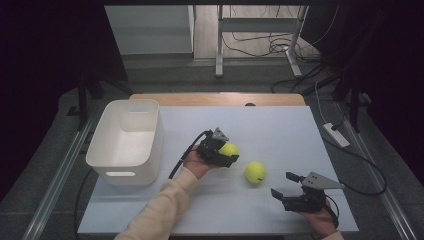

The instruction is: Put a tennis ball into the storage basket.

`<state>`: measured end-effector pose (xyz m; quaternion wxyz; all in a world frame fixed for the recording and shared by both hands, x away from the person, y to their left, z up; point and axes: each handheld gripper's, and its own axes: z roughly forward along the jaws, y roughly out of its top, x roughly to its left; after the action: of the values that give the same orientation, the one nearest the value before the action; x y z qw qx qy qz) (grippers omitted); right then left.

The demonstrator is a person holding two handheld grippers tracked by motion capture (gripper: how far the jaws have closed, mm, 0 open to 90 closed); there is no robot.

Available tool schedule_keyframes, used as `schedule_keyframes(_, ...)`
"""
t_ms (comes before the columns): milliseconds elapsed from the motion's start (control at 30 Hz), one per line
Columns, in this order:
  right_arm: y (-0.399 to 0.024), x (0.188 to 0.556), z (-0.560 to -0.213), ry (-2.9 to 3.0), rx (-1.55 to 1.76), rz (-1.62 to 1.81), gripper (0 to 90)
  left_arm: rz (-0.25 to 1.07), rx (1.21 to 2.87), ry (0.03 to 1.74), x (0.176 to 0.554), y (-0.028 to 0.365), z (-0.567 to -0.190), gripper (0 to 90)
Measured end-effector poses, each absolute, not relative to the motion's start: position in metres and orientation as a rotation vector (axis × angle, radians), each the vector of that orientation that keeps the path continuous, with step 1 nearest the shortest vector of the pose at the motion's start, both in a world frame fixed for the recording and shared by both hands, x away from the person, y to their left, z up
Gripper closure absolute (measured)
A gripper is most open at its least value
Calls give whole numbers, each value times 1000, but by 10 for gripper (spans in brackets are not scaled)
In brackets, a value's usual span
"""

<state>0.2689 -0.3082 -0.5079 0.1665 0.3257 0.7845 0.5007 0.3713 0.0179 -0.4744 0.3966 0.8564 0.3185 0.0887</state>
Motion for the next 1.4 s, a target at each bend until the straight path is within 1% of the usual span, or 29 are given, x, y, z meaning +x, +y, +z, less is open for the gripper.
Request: schedule_keyframes(1400,-308,269,-508,2223,937,1421,137,284,1994,770,349,45,-439,282)
